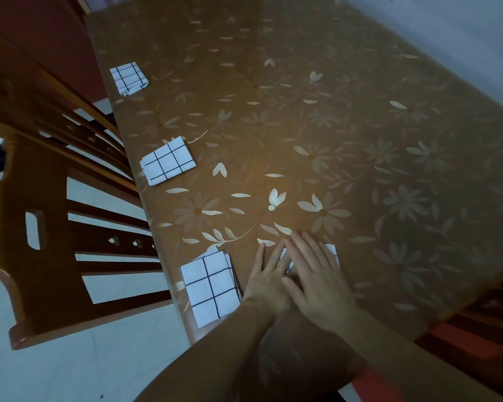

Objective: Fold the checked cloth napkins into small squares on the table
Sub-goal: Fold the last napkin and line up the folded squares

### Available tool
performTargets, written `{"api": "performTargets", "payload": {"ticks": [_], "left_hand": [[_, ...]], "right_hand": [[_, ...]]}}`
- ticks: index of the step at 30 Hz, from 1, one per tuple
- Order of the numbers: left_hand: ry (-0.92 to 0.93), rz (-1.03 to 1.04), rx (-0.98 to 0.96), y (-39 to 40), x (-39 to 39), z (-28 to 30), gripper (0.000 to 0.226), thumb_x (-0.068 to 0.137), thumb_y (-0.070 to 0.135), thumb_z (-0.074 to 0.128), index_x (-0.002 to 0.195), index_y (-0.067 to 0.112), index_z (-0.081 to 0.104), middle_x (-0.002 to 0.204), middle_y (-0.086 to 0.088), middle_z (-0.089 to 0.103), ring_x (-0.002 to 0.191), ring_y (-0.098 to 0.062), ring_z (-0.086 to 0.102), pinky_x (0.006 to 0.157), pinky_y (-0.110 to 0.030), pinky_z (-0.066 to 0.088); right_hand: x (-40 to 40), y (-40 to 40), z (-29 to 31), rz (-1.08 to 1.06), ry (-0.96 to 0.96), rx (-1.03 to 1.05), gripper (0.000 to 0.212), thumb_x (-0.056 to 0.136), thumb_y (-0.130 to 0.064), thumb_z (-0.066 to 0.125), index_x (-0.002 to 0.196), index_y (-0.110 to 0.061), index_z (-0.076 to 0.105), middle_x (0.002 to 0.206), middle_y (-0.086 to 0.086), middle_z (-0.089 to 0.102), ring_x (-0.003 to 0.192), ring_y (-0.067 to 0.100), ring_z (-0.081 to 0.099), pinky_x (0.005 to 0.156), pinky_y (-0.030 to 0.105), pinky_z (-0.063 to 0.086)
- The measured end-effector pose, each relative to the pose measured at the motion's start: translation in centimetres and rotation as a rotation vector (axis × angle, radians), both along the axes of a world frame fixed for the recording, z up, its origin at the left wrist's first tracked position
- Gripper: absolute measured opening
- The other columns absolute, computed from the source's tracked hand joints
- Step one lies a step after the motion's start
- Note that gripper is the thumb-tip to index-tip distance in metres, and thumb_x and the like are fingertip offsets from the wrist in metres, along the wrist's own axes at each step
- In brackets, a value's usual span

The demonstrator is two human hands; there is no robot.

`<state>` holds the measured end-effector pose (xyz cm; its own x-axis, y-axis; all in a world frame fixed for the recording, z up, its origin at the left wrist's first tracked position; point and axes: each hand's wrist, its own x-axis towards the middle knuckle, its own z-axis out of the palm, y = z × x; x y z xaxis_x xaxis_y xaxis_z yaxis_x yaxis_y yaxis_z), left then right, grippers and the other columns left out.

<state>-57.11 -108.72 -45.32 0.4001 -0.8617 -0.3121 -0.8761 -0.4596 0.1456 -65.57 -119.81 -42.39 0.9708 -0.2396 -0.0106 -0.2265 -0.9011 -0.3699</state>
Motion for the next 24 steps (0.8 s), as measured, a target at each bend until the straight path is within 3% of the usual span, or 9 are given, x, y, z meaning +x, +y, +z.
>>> {"api": "performTargets", "payload": {"ticks": [3,8,12,17,21,24], "left_hand": [[0.02,0.037,-0.028,-0.1,-0.1,0.1,0.064,0.098,0.05,0.018,0.153,0.032,-0.008,0.161,0.004,-0.018,0.142,-0.016,-0.031,0.115,-0.053,-0.017],[-0.035,0.069,-0.019,0.1,0.4,0.6,0.068,0.092,0.061,-0.005,0.148,0.025,-0.019,0.159,0.001,-0.017,0.145,-0.015,-0.023,0.115,-0.051,-0.017],[-0.028,0.032,-0.001,0.3,0.8,1.1,0.072,0.094,0.06,0.001,0.153,0.02,-0.008,0.161,0.0,-0.011,0.147,-0.017,-0.016,0.116,-0.051,-0.014],[0.081,0.122,-0.134,-1.3,1.9,3.1,0.06,0.093,0.041,0.042,0.147,0.02,0.029,0.153,-0.003,0.028,0.137,-0.025,0.026,0.11,-0.043,0.021],[0.229,0.233,0.014,-3.9,3.2,4.9,0.061,0.081,0.046,0.06,0.132,0.019,0.039,0.139,-0.004,0.042,0.127,-0.027,0.038,0.105,-0.043,0.028],[0.205,0.214,0.143,-4.8,3.5,5.2,0.063,0.079,0.051,0.061,0.128,0.016,0.043,0.132,-0.008,0.049,0.125,-0.029,0.04,0.104,-0.044,0.03]], "right_hand": [[1.0,0.2,-1.4,-0.062,0.114,-0.01,0.07,0.095,-0.057,0.011,0.153,-0.018,0.011,0.162,-0.003,0.007,0.148,0.009,-0.003,0.12,0.035,0.0],[-1.1,-4.1,-1.8,-0.095,0.265,-0.162,0.081,0.093,-0.059,-0.004,0.15,-0.012,0.028,0.158,0.006,0.024,0.146,0.021,0.02,0.116,0.051,0.022],[-1.6,-5.3,-1.1,-0.052,0.348,-0.202,0.079,0.095,-0.056,-0.002,0.147,-0.009,0.036,0.154,0.011,0.034,0.142,0.029,0.031,0.109,0.058,0.032],[-1.4,-4.7,-0.4,-0.058,0.358,-0.244,0.079,0.095,-0.053,-0.002,0.143,-0.009,0.042,0.15,0.012,0.039,0.138,0.031,0.037,0.106,0.056,0.035],[-1.8,-4.2,0.0,-0.1,0.31,-0.238,0.067,0.095,-0.05,0.019,0.137,-0.009,0.05,0.143,0.014,0.048,0.131,0.032,0.046,0.102,0.054,0.039],[-2.1,-3.9,-0.2,-0.142,0.209,-0.243,0.064,0.089,-0.048,0.033,0.133,-0.006,0.053,0.136,0.014,0.055,0.124,0.031,0.053,0.1,0.051,0.042]]}}
